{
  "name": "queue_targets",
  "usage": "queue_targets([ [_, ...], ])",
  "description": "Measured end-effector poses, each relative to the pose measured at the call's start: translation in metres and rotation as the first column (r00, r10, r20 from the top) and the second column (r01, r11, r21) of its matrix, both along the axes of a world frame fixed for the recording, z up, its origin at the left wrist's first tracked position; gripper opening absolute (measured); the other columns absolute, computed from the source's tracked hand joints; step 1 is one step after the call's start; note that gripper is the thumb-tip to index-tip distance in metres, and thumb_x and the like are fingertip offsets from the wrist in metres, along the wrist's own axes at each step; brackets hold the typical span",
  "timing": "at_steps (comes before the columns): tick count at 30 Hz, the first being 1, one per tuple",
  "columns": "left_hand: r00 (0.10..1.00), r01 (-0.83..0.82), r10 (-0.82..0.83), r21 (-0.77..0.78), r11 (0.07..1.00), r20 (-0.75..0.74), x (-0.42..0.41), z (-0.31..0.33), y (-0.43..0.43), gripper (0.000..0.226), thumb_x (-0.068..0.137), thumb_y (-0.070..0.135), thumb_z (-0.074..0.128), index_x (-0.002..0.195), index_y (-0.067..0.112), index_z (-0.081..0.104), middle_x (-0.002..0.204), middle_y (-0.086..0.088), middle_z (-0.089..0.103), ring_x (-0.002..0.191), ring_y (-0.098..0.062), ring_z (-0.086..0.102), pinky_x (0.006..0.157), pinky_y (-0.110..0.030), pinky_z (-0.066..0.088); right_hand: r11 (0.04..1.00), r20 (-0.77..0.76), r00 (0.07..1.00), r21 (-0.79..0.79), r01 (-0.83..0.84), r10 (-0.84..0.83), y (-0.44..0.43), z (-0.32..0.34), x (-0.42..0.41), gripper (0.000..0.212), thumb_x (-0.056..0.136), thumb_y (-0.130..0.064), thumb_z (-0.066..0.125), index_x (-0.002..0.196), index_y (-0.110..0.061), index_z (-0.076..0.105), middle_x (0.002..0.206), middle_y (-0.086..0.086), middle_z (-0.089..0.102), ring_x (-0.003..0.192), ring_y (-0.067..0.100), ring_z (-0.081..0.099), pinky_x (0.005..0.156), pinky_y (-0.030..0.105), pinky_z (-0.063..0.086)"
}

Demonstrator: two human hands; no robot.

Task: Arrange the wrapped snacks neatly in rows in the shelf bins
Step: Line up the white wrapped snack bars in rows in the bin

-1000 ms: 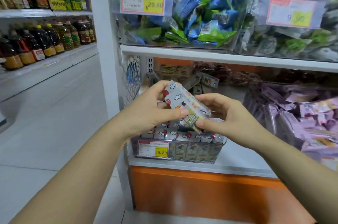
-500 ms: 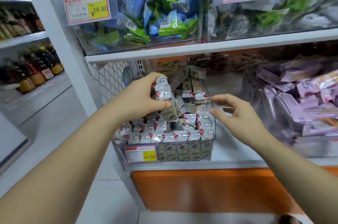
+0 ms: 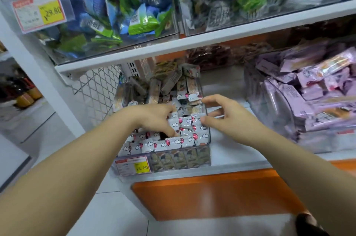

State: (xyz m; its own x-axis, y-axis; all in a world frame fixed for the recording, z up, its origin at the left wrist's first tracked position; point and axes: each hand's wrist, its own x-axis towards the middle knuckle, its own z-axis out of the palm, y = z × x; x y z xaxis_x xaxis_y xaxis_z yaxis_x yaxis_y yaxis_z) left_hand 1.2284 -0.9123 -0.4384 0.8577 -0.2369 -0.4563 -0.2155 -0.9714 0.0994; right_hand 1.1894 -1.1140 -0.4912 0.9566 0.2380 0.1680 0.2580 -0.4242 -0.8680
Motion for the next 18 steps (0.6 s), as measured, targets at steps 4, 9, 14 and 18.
queue_targets([
  [4,0.976,-0.095,0.078,-0.073,0.993,-0.204,0.012,0.005,0.003,0.068,0.081,0.033,0.073,0.136,0.016,0.038,0.125,-0.007,0.058,0.116,-0.020,0.054,0.103,-0.035,0.042,1.000,-0.014,1.000,0.019,0.013,-0.013,0.000,0.002,0.002,0.042,0.086,-0.030,0.066,0.125,-0.031,0.051,0.121,-0.013,0.054,0.091,0.001,0.063,0.071,0.010,0.043],
  [9,0.959,-0.133,0.098,-0.116,0.984,-0.265,0.011,0.000,0.006,0.078,0.082,0.035,0.070,0.145,0.014,0.031,0.140,-0.007,0.050,0.131,-0.016,0.043,0.112,-0.029,0.028,1.000,-0.010,1.000,0.013,0.018,-0.018,0.000,0.001,0.004,0.043,0.086,-0.031,0.066,0.126,-0.032,0.051,0.119,-0.014,0.056,0.085,-0.001,0.063,0.059,0.001,0.040],
  [14,0.991,-0.057,0.046,-0.078,0.995,-0.129,0.005,-0.012,0.007,0.075,0.087,0.041,0.064,0.148,0.020,0.026,0.153,-0.002,0.032,0.138,-0.018,0.034,0.114,-0.032,0.027,1.000,-0.011,1.000,0.017,0.024,-0.024,0.001,0.000,0.004,0.042,0.085,-0.032,0.067,0.124,-0.034,0.052,0.119,-0.015,0.056,0.083,-0.001,0.064,0.060,0.000,0.041],
  [18,0.999,-0.024,0.020,-0.092,0.996,-0.039,-0.003,-0.017,0.011,0.070,0.089,0.043,0.060,0.147,0.022,0.028,0.152,-0.001,0.035,0.137,-0.017,0.036,0.113,-0.033,0.030,1.000,-0.012,1.000,0.013,0.029,-0.029,0.001,0.000,0.004,0.041,0.085,-0.032,0.067,0.124,-0.034,0.052,0.117,-0.014,0.058,0.078,-0.004,0.062,0.058,0.000,0.040],
])
